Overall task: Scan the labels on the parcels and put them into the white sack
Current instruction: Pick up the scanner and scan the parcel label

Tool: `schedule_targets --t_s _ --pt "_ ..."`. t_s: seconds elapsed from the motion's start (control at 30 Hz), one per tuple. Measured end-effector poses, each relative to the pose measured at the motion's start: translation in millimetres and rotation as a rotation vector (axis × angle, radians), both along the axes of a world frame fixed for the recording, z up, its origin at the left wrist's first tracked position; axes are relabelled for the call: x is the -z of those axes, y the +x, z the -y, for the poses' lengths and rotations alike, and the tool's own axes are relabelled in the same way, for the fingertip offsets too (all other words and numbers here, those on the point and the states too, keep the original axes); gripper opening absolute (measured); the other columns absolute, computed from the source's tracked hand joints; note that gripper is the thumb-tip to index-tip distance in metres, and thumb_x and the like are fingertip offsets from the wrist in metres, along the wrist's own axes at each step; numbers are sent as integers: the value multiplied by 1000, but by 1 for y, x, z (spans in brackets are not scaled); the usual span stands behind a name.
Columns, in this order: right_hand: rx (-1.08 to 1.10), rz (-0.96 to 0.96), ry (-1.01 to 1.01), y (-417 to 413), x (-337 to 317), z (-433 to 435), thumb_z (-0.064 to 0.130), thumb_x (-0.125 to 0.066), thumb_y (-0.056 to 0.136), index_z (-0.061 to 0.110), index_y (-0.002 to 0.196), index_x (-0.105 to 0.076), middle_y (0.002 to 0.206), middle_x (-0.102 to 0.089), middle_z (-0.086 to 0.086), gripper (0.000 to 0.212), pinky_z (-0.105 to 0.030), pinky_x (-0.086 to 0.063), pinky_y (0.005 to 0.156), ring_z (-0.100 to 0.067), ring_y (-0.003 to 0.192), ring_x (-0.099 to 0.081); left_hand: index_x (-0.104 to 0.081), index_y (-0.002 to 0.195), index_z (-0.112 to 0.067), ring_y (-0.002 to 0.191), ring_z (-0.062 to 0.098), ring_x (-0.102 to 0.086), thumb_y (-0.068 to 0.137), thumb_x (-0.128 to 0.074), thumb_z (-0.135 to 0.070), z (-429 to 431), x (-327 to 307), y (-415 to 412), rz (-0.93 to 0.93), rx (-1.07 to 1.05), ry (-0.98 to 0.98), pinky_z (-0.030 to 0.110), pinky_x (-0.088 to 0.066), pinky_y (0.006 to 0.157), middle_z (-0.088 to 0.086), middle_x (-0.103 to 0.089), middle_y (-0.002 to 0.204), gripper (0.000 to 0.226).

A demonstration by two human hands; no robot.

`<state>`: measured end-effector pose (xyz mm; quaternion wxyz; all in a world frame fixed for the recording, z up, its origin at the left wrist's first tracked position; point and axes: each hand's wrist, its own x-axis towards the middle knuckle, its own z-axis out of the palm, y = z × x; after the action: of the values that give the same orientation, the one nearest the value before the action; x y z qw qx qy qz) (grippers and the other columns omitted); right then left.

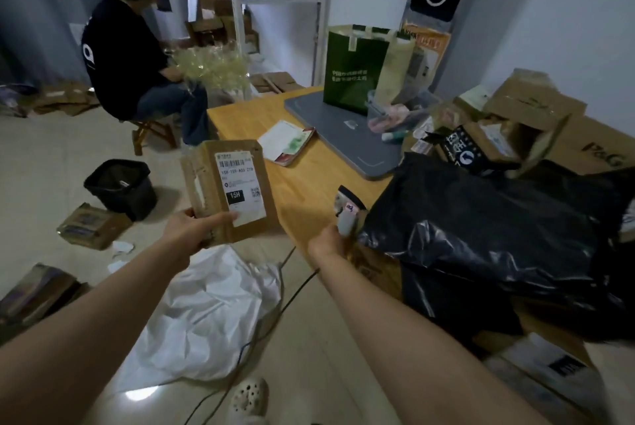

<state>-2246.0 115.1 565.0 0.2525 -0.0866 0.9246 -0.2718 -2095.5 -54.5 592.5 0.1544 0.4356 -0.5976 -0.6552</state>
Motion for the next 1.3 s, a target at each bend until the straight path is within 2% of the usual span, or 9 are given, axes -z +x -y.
schedule_targets --t_s 0.23,0.33,0.57,0.67,0.73,0.8,0.93,1.07,1.3 --pt "408 80 54 -32 22 53 20 -30 101 14 150 -16 158 -7 -15 52 -53 -21 115 -37 142 -14 -60 118 -9 89 20 -69 33 -88 -44 89 12 -65 24 144 74 24 -56 60 6 -69 103 95" --pt "524 71 67 -46 30 66 25 -15 103 16 154 -11 159 -13 -11 52 -46 -18 116 -33 142 -18 -60 120 -9 91 21 -68 29 -89 -47 118 15 -84 30 179 86 26 -57 63 6 -68 106 103" --pt "565 -23 228 -64 43 74 18 -38 98 4 152 0 150 -27 -24 67 -45 -31 107 -40 132 -33 -62 117 -10 86 18 -70 28 -91 -43 152 24 -105 38 234 137 22 -56 57 5 -70 104 99" --pt "653 48 97 -75 48 79 22 -54 94 4 143 -29 137 -42 -22 58 -42 -51 85 -38 112 -52 -63 110 -12 74 14 -72 26 -91 -41 158 23 -109 34 214 141 21 -55 53 4 -70 99 93" --pt "663 125 -52 -82 47 81 21 -68 83 3 103 -55 113 -61 -19 29 -37 -53 70 -31 85 -60 -64 108 -13 76 15 -72 25 -90 -41 161 22 -110 39 210 135 20 -54 52 3 -71 97 91" --pt "727 244 -230 -83 46 81 15 -71 78 9 77 -50 91 -64 -15 21 -38 -53 63 -26 65 -56 -64 108 -13 81 15 -70 26 -90 -41 159 23 -110 56 215 134 20 -54 53 3 -71 98 90" --pt "790 420 -529 -67 38 91 -3 -69 70 3 84 -53 82 -61 -14 22 -34 -48 64 -28 68 -57 -63 106 -15 82 16 -70 28 -90 -39 155 24 -108 76 229 128 23 -55 56 3 -71 99 86" --pt "725 580 -869 -54 7 93 -7 -64 73 -2 102 -61 68 -70 -7 30 -27 -49 53 -15 49 -56 -62 108 -15 81 16 -71 31 -90 -38 154 18 -114 69 264 100 22 -55 56 3 -71 99 85" --pt "423 627 -963 -38 -34 77 5 -69 82 6 113 -62 66 -64 -9 32 -33 -55 58 -21 55 -64 -56 122 -11 91 19 -64 46 -86 -28 134 3 -121 51 303 14 28 -53 67 2 -65 103 83"
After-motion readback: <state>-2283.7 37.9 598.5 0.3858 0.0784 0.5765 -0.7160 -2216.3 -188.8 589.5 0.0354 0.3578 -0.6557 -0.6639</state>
